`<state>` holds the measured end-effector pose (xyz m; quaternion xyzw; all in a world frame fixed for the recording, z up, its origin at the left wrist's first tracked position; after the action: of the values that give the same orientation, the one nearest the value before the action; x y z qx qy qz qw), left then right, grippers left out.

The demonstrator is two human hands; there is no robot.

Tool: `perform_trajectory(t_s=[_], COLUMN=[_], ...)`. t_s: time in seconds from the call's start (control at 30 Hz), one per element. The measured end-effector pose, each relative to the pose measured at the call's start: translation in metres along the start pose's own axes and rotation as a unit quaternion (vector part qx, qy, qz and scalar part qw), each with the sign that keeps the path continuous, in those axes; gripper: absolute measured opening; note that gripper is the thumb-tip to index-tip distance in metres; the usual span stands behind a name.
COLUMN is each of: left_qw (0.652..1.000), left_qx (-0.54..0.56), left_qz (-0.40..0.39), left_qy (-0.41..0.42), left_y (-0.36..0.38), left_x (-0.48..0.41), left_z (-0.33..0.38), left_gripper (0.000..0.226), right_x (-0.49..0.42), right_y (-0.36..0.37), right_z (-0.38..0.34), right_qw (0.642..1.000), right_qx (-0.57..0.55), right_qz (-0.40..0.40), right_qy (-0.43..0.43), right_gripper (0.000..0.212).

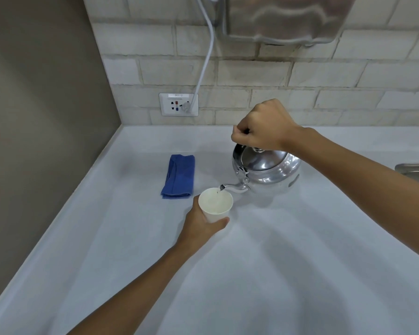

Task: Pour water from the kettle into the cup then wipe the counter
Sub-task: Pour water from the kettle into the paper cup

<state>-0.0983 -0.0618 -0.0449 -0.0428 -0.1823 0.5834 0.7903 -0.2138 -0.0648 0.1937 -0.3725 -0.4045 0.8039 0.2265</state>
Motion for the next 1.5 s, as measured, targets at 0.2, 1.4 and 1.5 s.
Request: perform_trajectory(t_s=[0.2, 1.4, 1.5], left_qw=[1.0, 1.0, 1.0], left_qx=[-0.008, -0.004, -0.002], left_qz=[0.006, 0.005, 0.003], left_qy=[0.002, 0.001, -0.001], left_y=[0.0, 0.0, 0.0], left_x=[0.001, -0.002, -0.002], left_z=[-0.001, -0.006, -0.006], left_gripper=[0.075, 0.072, 0.072], right_x=[0.0, -0.009, -0.01], right_y=[0.002, -0.016, -0.017], right_z=[-0.002, -0.015, -0.016], right_qw=[0.999, 0.994, 0.994], right_qx=[0.03, 0.065, 0.07], right_qz=[-0.027, -0.032, -0.034], right_qy=[-0.022, -0.077, -0.081], right_gripper=[0.035, 0.036, 0.036])
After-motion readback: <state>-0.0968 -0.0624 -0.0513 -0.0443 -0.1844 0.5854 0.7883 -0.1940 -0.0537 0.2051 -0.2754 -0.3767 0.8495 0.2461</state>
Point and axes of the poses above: each hand's wrist, its own x-axis away from the middle knuckle, its own y-axis out of the palm, z = x × y, the point moved 9 cm from there along -x, towards the middle knuckle, and after that the axes turned 15 degrees about -y, right-handed, at the moved point
